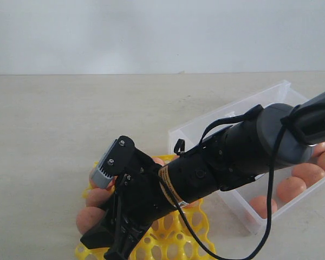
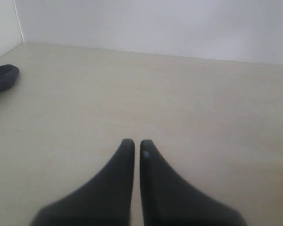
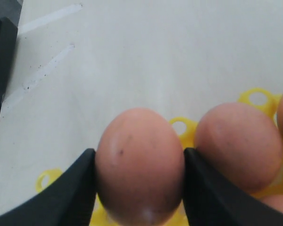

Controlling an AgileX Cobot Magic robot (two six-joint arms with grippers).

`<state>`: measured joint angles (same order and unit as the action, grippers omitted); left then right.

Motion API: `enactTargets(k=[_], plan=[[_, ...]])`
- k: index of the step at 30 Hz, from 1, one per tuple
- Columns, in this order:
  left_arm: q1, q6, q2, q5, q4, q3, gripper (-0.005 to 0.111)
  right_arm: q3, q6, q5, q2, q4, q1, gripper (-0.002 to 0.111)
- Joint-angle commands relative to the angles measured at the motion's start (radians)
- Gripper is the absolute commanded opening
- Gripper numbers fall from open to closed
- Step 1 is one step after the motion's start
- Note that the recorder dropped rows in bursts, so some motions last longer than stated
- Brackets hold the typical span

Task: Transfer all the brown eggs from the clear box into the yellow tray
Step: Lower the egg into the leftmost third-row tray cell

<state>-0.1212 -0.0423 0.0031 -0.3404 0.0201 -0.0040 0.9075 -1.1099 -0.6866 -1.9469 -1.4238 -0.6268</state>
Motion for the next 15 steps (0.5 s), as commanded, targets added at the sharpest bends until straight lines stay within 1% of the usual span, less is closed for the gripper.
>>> enactTargets(k=[1,10,12,15], plan=[[0.003,0.004,-0.003,0.003,0.000,0.004,0.004,0.005,-0.007,-0.004,0.001,0.006,0.000,0.043],[0.003,0.004,-0.003,0.003,0.000,0.004,0.004,0.005,-0.005,-0.046,0.001,-0.002,0.000,0.044],[0.003,0.004,-0.003,0.003,0.000,0.004,0.004,0.005,-0.002,-0.046,0.001,-0.001,0.000,0.048],[0.003,0.004,-0.003,0.003,0.000,0.004,0.004,0.005,-0.002,-0.042,0.001,-0.001,0.000,0.061]])
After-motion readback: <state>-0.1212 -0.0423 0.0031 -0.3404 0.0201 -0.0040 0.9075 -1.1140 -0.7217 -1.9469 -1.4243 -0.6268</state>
